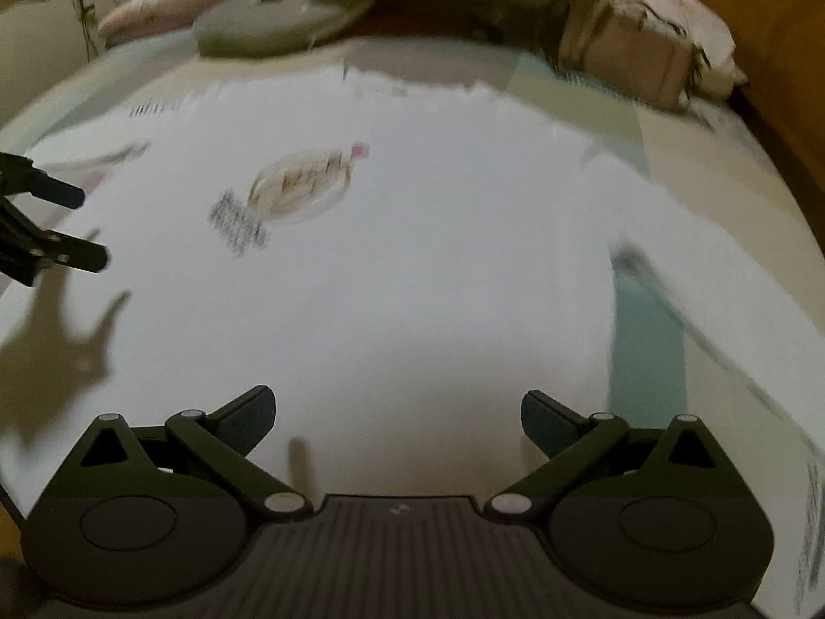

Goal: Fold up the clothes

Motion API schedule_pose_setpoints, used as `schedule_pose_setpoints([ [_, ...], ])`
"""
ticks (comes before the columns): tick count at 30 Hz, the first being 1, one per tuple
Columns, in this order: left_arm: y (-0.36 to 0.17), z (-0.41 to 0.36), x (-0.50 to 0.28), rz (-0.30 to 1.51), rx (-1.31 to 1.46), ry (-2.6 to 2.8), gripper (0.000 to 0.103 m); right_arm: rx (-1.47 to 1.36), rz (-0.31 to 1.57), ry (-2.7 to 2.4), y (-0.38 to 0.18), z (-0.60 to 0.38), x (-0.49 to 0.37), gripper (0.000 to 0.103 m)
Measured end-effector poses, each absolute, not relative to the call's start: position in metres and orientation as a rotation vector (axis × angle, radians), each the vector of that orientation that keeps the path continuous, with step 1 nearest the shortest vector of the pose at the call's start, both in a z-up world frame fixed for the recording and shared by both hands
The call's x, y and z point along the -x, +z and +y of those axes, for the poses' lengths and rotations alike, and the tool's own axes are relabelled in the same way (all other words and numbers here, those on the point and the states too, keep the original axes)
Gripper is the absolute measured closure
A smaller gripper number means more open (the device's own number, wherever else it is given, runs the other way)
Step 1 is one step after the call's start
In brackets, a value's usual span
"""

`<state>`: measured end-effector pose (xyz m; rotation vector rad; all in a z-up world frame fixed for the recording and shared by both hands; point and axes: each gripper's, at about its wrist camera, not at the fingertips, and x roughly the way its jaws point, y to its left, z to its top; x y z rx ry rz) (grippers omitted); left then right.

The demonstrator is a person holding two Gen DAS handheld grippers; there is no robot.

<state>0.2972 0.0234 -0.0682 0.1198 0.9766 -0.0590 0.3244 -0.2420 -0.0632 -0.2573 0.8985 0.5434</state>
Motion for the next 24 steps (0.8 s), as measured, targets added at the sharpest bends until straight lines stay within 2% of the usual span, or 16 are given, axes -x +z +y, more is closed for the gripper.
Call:
schedule_pose_setpoints([
  [6, -0.085, 0.018, -0.327, 0.969, -0.064, -0.015, 0.006, 0.248, 0.880, 0.470, -0.080, -0.215, -0.361, 0.000],
  [12, -0.102, 0.026, -0.313, 1.004, -0.012, -0.033, 0.005, 0.286, 0.874, 0.417, -0.091, -0.213, -0.342, 0.000],
  [17, -0.096, 0.035, -0.293, 1.018, -0.068, -0.114, 0.005, 0.303, 0.887, 0.388, -0.087, -0.221, -0.324, 0.000],
  [24, -0.078, 0.046, -0.281, 0.950, -0.142, -0.223, 0.005, 0.281, 0.933, 0.279, -0.070, -0.211, -0.307, 0.000],
])
